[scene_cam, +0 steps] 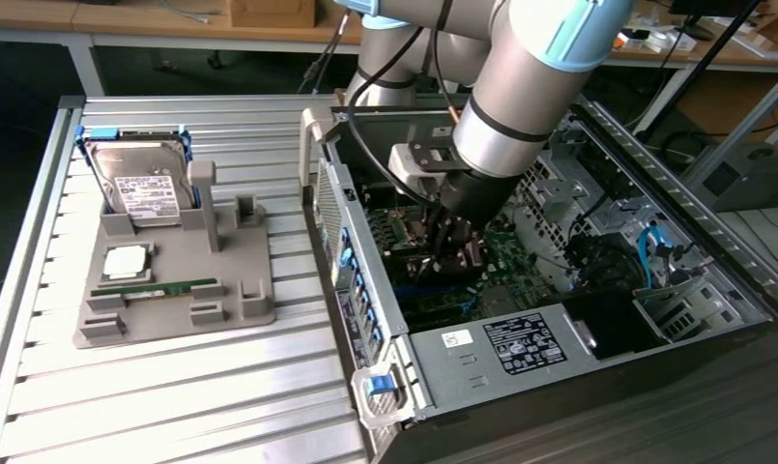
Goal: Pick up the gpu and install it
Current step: 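Insert the gpu into the slot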
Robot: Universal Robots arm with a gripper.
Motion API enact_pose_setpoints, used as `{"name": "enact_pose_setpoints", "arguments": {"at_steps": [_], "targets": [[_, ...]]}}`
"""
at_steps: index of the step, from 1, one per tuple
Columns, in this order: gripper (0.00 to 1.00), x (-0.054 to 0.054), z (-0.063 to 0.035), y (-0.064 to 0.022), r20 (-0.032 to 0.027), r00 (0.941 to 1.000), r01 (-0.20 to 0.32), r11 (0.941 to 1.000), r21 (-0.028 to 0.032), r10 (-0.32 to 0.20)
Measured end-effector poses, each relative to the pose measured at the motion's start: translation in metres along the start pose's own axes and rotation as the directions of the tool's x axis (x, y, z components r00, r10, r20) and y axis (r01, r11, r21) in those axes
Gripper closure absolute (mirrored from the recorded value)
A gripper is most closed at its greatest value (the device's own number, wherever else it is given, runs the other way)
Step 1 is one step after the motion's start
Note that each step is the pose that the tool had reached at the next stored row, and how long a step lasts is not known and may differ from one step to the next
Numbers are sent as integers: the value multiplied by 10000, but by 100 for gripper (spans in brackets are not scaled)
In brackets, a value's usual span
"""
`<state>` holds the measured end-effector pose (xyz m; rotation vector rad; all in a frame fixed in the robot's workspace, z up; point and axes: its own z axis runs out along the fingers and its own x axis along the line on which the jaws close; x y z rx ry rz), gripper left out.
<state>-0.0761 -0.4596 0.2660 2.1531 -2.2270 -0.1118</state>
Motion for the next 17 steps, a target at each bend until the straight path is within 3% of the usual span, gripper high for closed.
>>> {"name": "enact_pose_setpoints", "arguments": {"at_steps": [10, 17], "targets": [[73, -38, 17, 4, -24, 10000, 62, 10000, -1, -62], [73, -37, 29, 76, -20, 10000, 61, 10000, -2, -61]]}}
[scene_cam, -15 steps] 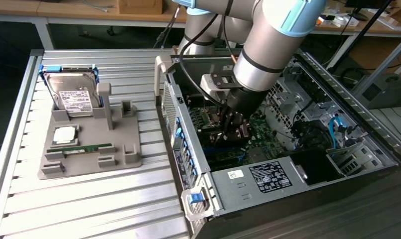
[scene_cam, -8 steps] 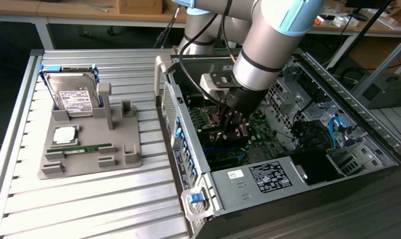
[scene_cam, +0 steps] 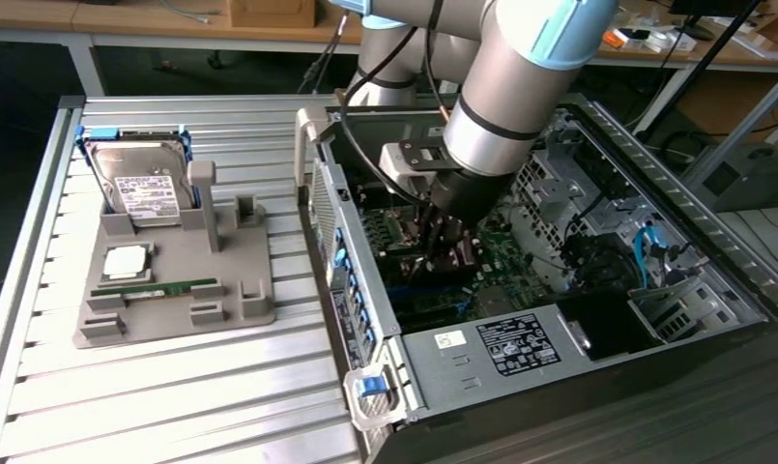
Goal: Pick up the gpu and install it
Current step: 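Insert the gpu into the slot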
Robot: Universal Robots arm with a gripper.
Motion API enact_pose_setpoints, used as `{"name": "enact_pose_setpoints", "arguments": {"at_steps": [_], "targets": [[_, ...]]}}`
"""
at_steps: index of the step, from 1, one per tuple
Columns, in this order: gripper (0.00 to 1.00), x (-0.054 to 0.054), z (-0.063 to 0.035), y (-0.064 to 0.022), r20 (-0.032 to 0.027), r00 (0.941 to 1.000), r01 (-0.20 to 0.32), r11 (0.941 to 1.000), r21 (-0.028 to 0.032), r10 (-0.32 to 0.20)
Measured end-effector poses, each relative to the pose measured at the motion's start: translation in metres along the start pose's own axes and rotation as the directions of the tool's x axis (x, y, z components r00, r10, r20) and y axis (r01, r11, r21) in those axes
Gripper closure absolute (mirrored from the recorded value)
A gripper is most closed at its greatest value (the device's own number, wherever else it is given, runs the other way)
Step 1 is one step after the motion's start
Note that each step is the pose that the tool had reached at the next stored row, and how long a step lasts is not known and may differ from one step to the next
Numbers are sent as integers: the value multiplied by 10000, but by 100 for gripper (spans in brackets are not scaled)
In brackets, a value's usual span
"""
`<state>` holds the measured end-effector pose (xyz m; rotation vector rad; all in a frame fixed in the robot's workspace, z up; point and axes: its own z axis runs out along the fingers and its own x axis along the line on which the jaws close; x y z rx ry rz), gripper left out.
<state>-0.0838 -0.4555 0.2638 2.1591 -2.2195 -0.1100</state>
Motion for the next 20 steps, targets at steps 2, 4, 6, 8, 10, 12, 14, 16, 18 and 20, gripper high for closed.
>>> {"name": "enact_pose_setpoints", "arguments": {"at_steps": [2, 4, 6, 8, 10, 12, 14, 16, 18, 20], "targets": [[73, 5, 5, -1, -2, 10000, 0, 10000, 0, 0], [73, 4, 7, -22, 0, 10000, -2, 10000, -2, 2], [73, 2, 8, -77, 8, 10000, -5, 10000, -5, 5], [73, 3, 4, -112, -1, 10000, -1, 10000, -10, 1], [73, 3, 2, -113, -2, 10000, -2, 10000, -10, 2], [73, 3, 3, -113, -1, 10000, -1, 10000, -10, 1], [73, 8, 3, -112, -1, 10000, 7, 10000, -9, -7], [73, 11, 6, -111, 0, 10000, 9, 10000, -9, -9], [73, 13, 6, -111, -3, 10000, 10, 10000, -10, -10], [73, 13, 6, -110, -2, 10000, 10, 10000, -10, -10]]}}
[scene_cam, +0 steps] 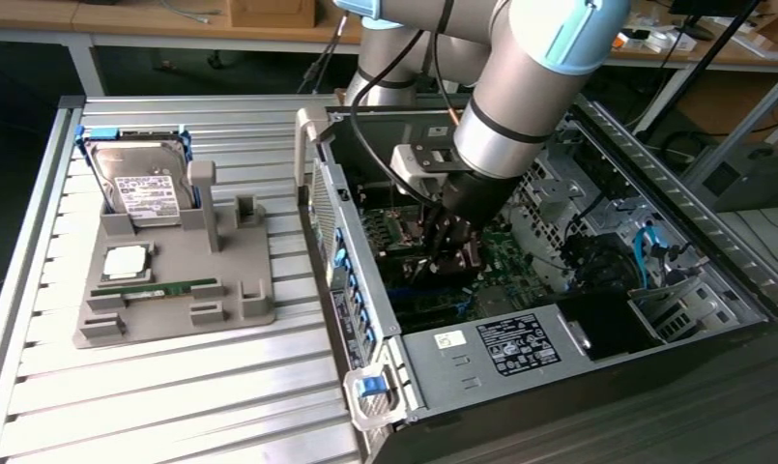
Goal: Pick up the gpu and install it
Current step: 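Insert the gpu into the slot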
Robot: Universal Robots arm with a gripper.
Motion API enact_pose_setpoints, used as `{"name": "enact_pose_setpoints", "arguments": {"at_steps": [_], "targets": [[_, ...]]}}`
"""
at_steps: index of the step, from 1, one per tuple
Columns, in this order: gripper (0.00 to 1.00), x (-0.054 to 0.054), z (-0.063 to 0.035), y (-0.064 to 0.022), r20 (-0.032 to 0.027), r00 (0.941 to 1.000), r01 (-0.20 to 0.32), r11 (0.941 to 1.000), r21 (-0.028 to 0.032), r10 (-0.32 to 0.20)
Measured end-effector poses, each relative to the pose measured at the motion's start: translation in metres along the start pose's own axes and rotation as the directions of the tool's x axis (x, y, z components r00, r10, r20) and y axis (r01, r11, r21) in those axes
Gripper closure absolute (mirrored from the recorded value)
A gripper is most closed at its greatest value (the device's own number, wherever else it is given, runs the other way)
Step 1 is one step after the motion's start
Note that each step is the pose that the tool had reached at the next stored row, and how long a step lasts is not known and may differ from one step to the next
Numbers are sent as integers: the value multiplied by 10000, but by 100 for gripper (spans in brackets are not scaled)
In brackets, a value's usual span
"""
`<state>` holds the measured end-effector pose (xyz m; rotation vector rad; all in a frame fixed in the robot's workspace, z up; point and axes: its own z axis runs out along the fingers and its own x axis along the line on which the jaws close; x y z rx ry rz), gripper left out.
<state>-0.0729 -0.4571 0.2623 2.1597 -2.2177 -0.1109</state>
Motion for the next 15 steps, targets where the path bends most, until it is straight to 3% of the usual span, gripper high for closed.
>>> {"name": "enact_pose_setpoints", "arguments": {"at_steps": [14, 15], "targets": [[73, 0, -27, 20, -21, 10000, 17, 10000, 38, -17], [73, 1, -27, 23, -20, 10000, 17, 9999, 141, -17]]}}
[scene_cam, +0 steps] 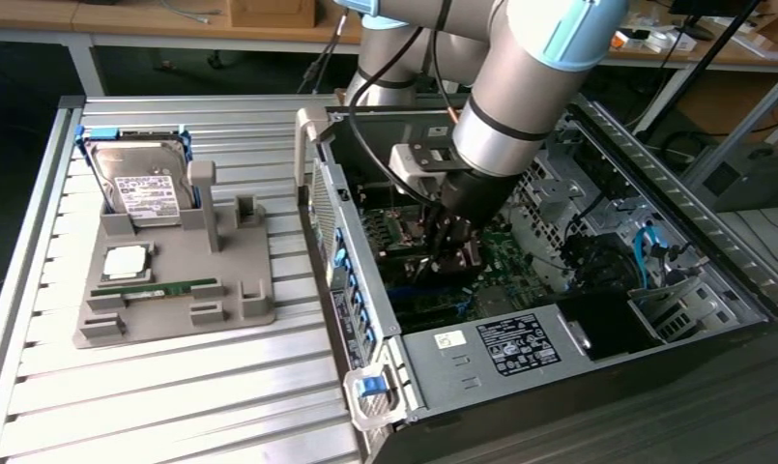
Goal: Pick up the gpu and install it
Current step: 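Insert the gpu into the slot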
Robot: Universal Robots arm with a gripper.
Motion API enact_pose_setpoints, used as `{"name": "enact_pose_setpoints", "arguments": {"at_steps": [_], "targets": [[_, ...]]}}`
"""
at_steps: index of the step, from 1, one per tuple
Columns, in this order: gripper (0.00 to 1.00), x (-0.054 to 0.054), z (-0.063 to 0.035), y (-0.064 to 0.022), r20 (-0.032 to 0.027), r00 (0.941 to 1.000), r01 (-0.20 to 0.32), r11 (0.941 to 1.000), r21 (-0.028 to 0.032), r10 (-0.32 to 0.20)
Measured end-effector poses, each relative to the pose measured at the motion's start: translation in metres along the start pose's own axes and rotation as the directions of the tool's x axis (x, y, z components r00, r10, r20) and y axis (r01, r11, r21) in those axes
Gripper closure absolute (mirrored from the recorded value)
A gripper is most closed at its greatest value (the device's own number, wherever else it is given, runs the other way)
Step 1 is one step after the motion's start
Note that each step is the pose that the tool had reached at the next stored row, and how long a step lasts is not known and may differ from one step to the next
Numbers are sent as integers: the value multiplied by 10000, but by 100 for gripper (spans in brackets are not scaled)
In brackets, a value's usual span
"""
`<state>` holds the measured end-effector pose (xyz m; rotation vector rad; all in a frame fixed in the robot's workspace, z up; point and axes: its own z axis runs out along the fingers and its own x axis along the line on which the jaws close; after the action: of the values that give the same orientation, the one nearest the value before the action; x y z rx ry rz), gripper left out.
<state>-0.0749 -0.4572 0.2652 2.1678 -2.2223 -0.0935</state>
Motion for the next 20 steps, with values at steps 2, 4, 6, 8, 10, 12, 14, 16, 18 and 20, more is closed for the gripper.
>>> {"name": "enact_pose_setpoints", "arguments": {"at_steps": [2, 4, 6, 8, 10, 12, 14, 16, 18, 20], "targets": [[73, -1, 3, 0, 8, 10000, 5, 9998, 192, -5], [73, -1, 3, 0, 11, 10000, 6, 9998, 193, -6], [73, 0, 2, 0, 9, 10000, 6, 9998, 192, -6], [73, 0, 2, 1, 9, 10000, 3, 9997, 231, -3], [73, 0, 4, 3, 13, 10000, 3, 9995, 326, -3], [73, 0, 4, 9, 13, 10000, 3, 9995, 326, -3], [73, 2, 7, 78, 10, 10000, 3, 9994, 340, -3], [73, 1, 8, 94, 10, 10000, 3, 9994, 346, -3], [73, -5, 8, 98, 9, 10000, 3, 9994, 347, -3], [73, -26, 9, 99, 10, 10000, 0, 9994, 347, 0]]}}
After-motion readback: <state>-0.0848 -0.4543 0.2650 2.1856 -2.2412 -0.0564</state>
